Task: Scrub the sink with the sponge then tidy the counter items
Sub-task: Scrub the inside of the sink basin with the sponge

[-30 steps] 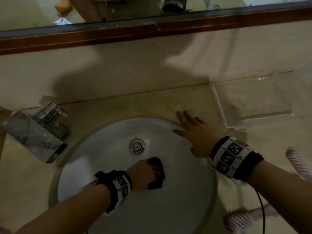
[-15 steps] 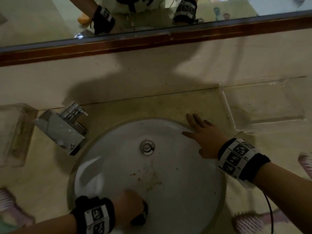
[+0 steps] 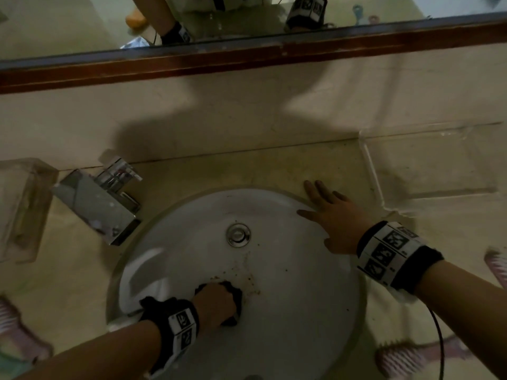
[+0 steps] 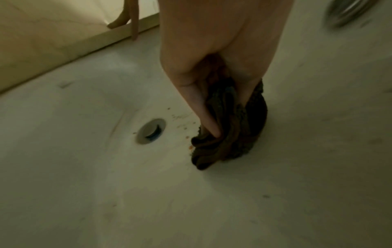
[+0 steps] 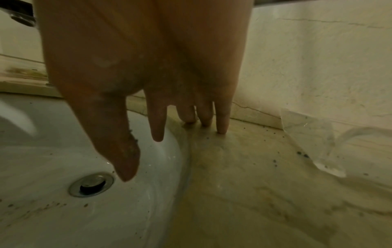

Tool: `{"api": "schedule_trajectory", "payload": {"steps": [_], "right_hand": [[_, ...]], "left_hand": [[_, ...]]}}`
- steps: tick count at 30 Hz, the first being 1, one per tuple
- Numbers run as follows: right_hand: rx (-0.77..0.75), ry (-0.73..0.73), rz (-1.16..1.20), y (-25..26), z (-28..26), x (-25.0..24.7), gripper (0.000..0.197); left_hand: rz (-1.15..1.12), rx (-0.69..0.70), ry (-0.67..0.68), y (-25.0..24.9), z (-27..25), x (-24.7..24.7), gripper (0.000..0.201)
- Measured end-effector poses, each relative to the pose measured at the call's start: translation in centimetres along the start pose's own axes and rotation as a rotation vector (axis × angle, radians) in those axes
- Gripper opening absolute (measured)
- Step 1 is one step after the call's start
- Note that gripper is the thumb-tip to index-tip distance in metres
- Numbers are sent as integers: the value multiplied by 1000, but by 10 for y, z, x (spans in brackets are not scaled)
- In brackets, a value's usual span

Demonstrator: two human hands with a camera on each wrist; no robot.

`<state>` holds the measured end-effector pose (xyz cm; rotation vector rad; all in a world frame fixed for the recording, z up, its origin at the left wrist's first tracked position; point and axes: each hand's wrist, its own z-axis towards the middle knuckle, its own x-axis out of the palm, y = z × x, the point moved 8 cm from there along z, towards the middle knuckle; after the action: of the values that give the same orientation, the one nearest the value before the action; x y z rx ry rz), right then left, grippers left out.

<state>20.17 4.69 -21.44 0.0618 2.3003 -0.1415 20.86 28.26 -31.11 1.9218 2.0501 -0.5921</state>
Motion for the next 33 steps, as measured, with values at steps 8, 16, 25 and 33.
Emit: {"api": "schedule_trajectory", "payload": {"steps": [8,16,25,33], "right_hand": [[3,40,-32,1,1,-3,84],[8,28,-33,3,1,-1,84],[12,29,-14,2,1,-2,83],[12,34,11,2,1,-2,84]], "left_hand": [[-222,-172,-314,48,12,-41,35],[-179,85,-96,-38,22,23,26],[-149,-58,-246,-24,29,-38,32],[-245,-176,-529,46,39,-87,18]]}}
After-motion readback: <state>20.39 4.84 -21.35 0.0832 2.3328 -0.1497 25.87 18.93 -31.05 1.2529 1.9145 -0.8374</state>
